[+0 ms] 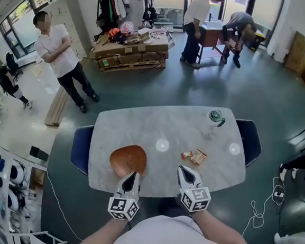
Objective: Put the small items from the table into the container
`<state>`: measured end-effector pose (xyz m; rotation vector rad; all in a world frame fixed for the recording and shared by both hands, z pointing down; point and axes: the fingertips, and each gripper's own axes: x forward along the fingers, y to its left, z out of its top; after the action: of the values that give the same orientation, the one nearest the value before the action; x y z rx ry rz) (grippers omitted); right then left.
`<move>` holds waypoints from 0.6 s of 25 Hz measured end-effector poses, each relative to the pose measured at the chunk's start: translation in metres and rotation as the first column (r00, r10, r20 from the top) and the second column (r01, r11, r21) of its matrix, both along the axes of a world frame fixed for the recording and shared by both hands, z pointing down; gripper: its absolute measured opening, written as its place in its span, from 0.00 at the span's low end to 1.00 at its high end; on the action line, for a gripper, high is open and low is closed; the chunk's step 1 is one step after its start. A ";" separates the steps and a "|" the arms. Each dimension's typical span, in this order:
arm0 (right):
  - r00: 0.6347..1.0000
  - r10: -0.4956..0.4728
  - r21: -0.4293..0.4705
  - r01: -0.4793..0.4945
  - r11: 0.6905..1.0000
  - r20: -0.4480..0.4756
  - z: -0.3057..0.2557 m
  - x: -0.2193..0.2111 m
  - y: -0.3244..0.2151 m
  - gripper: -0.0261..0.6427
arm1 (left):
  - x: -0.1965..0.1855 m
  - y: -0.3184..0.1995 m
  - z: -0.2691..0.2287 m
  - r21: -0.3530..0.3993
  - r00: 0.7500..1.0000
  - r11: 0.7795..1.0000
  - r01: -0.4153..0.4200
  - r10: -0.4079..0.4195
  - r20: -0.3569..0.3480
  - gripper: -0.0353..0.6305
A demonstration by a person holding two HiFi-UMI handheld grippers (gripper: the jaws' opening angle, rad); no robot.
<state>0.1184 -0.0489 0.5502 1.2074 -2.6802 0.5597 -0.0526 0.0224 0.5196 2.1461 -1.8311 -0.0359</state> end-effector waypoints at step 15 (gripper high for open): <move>0.995 -0.091 -0.023 0.092 0.995 0.030 -0.004 -0.037 -0.113 0.08 | -0.020 -0.105 -0.022 0.025 0.999 0.999 0.047 -0.047 0.026 0.06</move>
<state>0.0810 -0.1617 0.5461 1.0718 -2.7283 0.5988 -0.0725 -0.0823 0.4977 2.1293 -1.9051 -0.0407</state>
